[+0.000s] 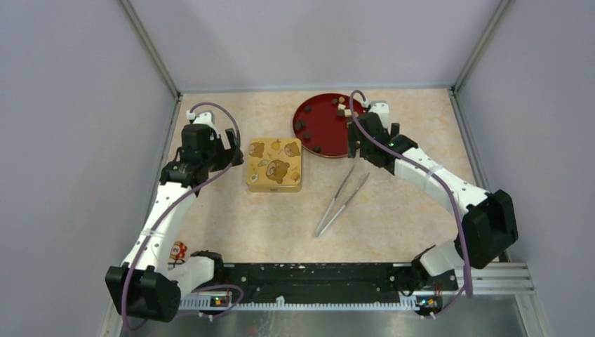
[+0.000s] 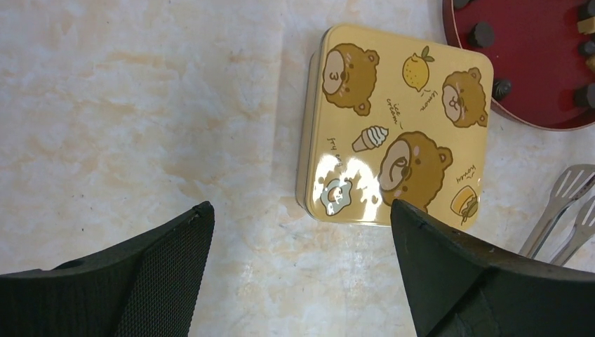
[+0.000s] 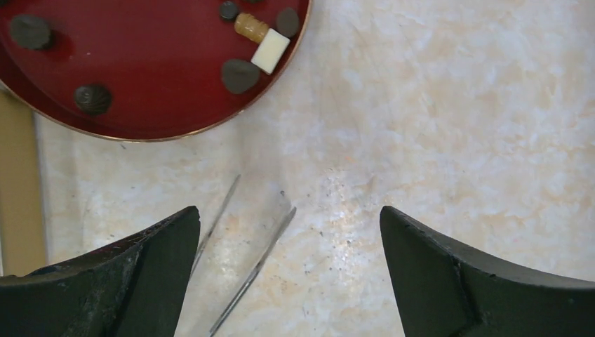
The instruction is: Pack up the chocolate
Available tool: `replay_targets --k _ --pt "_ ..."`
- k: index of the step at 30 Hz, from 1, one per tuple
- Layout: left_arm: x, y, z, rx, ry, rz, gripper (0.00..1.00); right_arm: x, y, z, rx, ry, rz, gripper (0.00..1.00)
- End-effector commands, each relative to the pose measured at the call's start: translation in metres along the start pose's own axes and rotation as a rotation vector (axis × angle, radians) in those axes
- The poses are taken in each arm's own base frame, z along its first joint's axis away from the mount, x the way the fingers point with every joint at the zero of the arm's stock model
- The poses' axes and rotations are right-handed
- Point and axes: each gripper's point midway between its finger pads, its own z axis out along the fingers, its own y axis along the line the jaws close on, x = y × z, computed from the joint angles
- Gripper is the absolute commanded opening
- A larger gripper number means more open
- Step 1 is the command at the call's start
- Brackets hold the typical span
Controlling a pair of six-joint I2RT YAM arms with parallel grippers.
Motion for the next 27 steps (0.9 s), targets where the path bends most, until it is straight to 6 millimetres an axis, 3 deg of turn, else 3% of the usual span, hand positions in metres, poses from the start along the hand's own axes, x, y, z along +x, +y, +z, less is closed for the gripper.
replay_targets --k 1,7,13,27 --pt "-0.013 -0.010 -0.009 0.062 -0.083 -0.009 0.99 -0.015 -0.015 -0.012 0.045 -0.088 0.069 0.97" --pt "-0.024 -0.020 -0.017 0.117 -0.133 -0.012 0.99 -0.008 -0.013 -0.009 0.045 -0.076 0.099 0.97" --pt "-0.020 -0.019 -0.016 0.113 -0.121 -0.014 0.99 -0.005 -0.010 -0.009 0.024 -0.076 0.130 0.96" --pt "-0.028 -0.021 -0.019 0.121 -0.136 -0.004 0.99 -0.020 -0.012 -0.020 0.000 -0.146 0.196 0.95"
